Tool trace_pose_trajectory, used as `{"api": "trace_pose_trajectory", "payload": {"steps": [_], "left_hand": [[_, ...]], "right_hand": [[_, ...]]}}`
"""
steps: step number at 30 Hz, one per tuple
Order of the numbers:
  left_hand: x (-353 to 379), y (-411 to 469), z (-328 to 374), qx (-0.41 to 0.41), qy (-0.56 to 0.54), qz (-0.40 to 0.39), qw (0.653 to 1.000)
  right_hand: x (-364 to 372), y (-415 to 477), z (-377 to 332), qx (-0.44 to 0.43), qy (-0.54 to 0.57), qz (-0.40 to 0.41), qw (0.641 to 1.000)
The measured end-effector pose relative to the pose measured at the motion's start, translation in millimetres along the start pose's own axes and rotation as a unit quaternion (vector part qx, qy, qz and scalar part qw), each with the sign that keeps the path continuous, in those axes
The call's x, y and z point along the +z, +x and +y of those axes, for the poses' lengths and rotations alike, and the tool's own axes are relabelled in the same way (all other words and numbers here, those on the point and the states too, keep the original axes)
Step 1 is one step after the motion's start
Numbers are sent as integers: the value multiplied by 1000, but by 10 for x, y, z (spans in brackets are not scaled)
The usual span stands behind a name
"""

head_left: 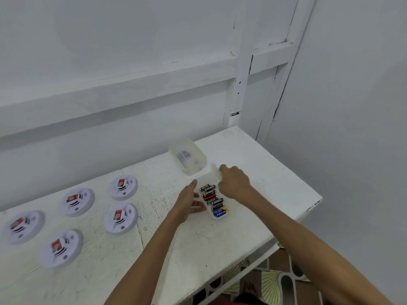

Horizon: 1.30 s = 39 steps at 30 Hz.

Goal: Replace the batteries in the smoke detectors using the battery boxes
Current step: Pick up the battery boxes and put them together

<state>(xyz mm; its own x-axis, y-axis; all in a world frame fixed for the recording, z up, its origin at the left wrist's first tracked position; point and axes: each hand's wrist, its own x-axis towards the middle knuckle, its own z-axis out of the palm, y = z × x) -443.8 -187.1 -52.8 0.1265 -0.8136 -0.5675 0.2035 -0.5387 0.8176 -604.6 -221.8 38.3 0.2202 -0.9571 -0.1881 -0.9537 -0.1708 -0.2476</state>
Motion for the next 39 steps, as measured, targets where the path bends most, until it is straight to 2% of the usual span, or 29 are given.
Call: {"api": "trace_pose_trajectory", "payload": {"steps": [4, 11, 14, 16, 18, 20, 22, 26, 28, 31, 33, 36, 39], "left_hand": [[-49, -33, 18, -3, -10, -21, 1000], [-87, -53, 1, 32, 53, -32, 998], [-74, -90, -29, 53, 72, -14, 996], [-67, -92, -45, 66, 83, -4, 994], [-48, -78, -62, 76, 92, 10, 993], [-33, -68, -65, 88, 103, 39, 990], [-12, -88, -51, 96, 106, 63, 988], [21, -95, -55, 123, 143, 115, 975], [59, -55, -60, 143, 192, 150, 959], [200, -46, -48, 118, 251, 140, 950], [298, -77, -39, 91, 224, 131, 961], [360, -63, -61, 78, 162, 128, 975], [319, -3, -35, 64, 84, 104, 989]], "right_hand": [[198, -202, -339, -56, -87, 26, 994], [364, -305, -394, -100, -85, 46, 990], [284, -197, -251, -81, -26, 62, 994], [259, -89, -98, -45, 58, 97, 993], [272, 25, 99, -7, 84, 108, 991], [299, 116, 283, 32, 69, 40, 996], [344, 166, 408, 41, 102, -32, 993], [406, 156, 473, 24, 175, -57, 983], [369, 168, 488, 37, 240, -89, 966], [283, 158, 526, 22, 277, -188, 942], [238, 115, 538, -9, 258, -219, 941], [214, 108, 539, -40, 221, -219, 950], [206, 160, 534, -28, 255, -230, 939]]}}
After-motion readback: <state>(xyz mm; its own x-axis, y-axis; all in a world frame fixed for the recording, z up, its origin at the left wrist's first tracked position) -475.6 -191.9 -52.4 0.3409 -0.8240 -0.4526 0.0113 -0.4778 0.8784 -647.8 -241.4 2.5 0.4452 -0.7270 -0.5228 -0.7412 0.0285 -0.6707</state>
